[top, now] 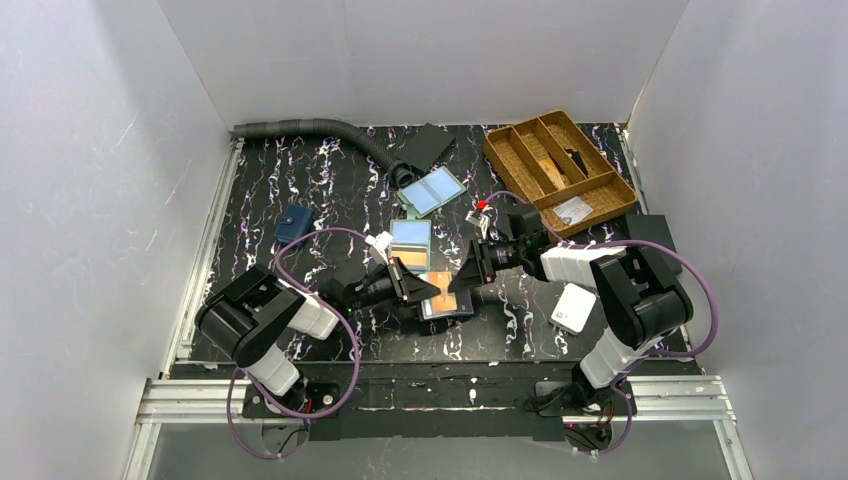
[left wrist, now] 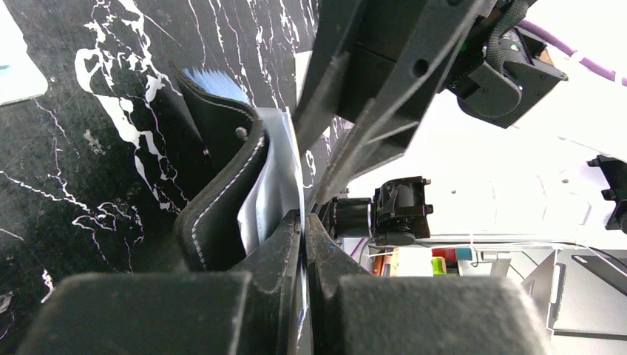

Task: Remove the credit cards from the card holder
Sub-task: Remove the credit card from the card holder.

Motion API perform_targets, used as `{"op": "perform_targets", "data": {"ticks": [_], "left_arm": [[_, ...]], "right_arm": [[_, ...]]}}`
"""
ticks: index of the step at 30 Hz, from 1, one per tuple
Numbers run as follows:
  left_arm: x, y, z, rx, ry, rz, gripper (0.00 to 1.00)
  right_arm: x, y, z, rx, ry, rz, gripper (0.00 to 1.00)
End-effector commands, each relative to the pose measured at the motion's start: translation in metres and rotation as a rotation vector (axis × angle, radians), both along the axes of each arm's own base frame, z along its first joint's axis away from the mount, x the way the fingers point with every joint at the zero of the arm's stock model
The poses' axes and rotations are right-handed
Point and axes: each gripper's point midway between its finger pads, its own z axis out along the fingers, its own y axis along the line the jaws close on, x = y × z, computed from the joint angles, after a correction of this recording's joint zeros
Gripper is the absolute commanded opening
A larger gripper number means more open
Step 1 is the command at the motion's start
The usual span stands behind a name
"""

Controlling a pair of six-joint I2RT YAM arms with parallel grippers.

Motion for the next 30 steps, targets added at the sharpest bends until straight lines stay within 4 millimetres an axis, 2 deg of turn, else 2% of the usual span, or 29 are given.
{"op": "perform_targets", "data": {"ticks": [1,4,9,10,11,15,20,24,30], "left_arm": [[0.004,-0.004,0.024,-0.082,-0.079,-0.004,0.00],[0.004,-0.002,0.019,-0.074,-0.067,0.005,0.00],[0.007,0.006,0.009,-0.057,-0.037,0.035,0.00],[0.008,0.007,0.007,-0.054,-0.030,0.042,0.02],[0.008,0.011,0.003,-0.048,-0.011,0.054,0.11],[0.007,0.011,0.002,-0.049,0.000,0.043,0.21],[0.006,0.009,0.000,-0.053,0.019,0.022,0.24],[0.006,0.011,-0.006,-0.052,0.047,0.024,0.23],[0.009,0.015,-0.011,-0.053,0.086,0.039,0.12]], "right_arm": [[-0.004,0.003,0.015,0.070,0.013,0.025,0.31],[-0.003,0.003,0.016,0.072,0.016,0.024,0.15],[-0.002,0.002,0.014,0.070,0.020,0.022,0.05],[-0.002,0.002,0.014,0.069,0.018,0.020,0.04],[-0.001,0.001,0.012,0.060,0.009,0.017,0.01],[0.000,0.000,0.006,0.039,0.006,0.012,0.01],[0.002,-0.001,0.004,0.030,0.003,0.008,0.01],[0.003,-0.003,0.001,0.021,0.005,0.001,0.01],[0.006,-0.005,-0.004,-0.001,0.006,-0.015,0.01]]}}
